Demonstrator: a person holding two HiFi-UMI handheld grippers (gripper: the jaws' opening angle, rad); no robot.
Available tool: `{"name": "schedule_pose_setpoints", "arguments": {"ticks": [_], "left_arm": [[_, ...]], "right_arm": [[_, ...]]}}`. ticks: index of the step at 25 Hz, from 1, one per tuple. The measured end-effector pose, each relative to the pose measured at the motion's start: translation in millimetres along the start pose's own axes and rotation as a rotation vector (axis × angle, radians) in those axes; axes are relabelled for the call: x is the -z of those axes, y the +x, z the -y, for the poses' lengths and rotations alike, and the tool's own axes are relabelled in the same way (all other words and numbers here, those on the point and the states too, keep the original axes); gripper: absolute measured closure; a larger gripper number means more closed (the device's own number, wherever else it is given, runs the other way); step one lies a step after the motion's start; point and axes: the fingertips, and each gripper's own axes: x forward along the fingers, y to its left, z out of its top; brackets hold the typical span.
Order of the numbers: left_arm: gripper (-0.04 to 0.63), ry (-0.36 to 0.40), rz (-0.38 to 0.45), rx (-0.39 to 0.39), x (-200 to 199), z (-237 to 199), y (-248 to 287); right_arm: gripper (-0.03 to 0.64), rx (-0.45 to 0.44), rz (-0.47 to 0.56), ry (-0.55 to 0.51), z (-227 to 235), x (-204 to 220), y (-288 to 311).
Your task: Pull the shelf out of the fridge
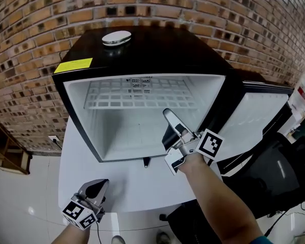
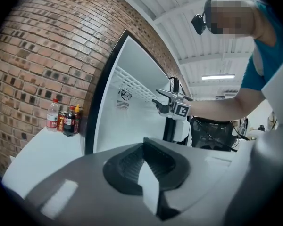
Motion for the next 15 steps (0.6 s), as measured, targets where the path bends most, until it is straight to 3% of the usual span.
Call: {"name": "schedule_pose_setpoints", "arguments": {"ticks": [13, 15], "left_arm": [[0.614, 0.022, -0.030, -0.006, 9.5, -1.5, -3.9], [0.614, 0.032, -0.037, -0.004, 10.6, -1.9, -5.1]], "right_arm": [[0.396, 0.039, 0.096, 0.104, 18.2, -25.7, 46.5], [0.441, 0.066, 0.130, 0.114, 23.9, -30.0, 48.1]]}}
